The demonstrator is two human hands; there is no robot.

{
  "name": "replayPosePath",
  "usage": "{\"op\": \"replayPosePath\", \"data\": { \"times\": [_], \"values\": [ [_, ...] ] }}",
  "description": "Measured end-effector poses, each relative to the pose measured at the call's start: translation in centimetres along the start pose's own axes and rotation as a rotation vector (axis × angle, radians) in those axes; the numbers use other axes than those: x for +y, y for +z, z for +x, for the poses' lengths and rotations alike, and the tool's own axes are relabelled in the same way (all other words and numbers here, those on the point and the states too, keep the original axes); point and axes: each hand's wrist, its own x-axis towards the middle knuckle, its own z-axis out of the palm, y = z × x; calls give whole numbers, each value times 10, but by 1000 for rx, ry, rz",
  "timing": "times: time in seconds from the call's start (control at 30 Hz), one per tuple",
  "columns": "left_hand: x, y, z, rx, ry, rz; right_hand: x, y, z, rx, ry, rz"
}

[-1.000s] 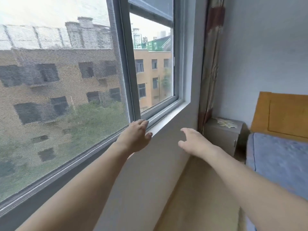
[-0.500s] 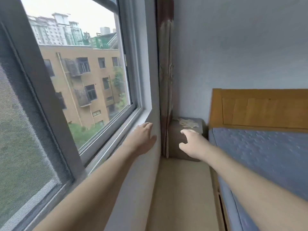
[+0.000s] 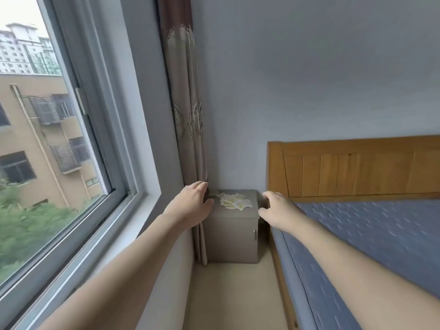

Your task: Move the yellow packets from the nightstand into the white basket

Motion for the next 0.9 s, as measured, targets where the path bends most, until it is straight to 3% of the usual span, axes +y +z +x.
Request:
{"op": "replayPosePath", "data": {
  "times": [0.43, 0.77, 0.9],
  "values": [
    [-69, 118, 241, -175, -42, -54, 51, 40, 261, -75, 54, 26],
    [-147, 219, 465, -249, -259, -335, 82, 64, 506, -112, 109, 84],
    [-160, 265, 527, -354, -315, -395, 106, 85, 588, -169, 146, 103]
  ]
}}
